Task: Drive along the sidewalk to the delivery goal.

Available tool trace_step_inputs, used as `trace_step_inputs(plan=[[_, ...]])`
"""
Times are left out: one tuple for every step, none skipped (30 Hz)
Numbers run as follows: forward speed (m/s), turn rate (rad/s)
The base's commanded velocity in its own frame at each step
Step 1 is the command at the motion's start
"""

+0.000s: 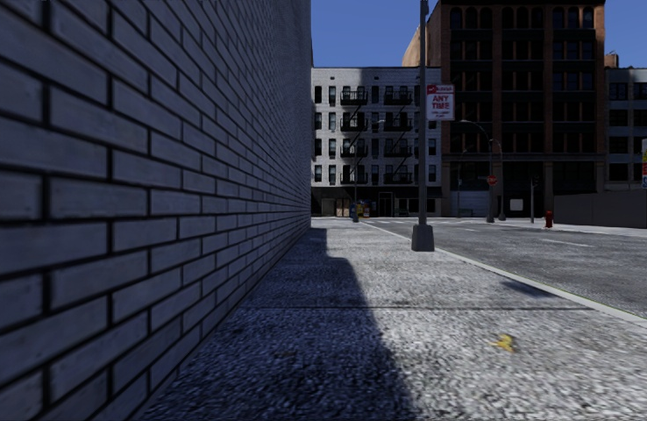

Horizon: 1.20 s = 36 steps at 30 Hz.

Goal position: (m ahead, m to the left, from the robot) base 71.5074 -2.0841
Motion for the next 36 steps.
trace_step_inputs(plan=[[2.0,0.0],[2.0,0.0],[2.0,0.0],[2.0,0.0],[2.0,0.0],[2.0,0.0],[2.0,0.0],[2.0,0.0],[2.0,0.0],[2.0,0.0],[2.0,0.0],[2.0,0.0],[2.0,0.0],[2.0,0.0],[2.0,0.0],[2.0,0.0],[2.0,0.0],[2.0,0.0],[2.0,0.0],[2.0,0.0],[2.0,0.0],[2.0,0.0],[2.0,0.0],[2.0,0.0],[2.0,0.0],[2.0,0.0],[2.0,0.0],[2.0,0.0],[2.0,0.0],[2.0,0.0],[2.0,0.0],[2.0,0.0],[2.0,0.0],[2.0,0.0],[2.0,0.0],[2.0,0.0]])
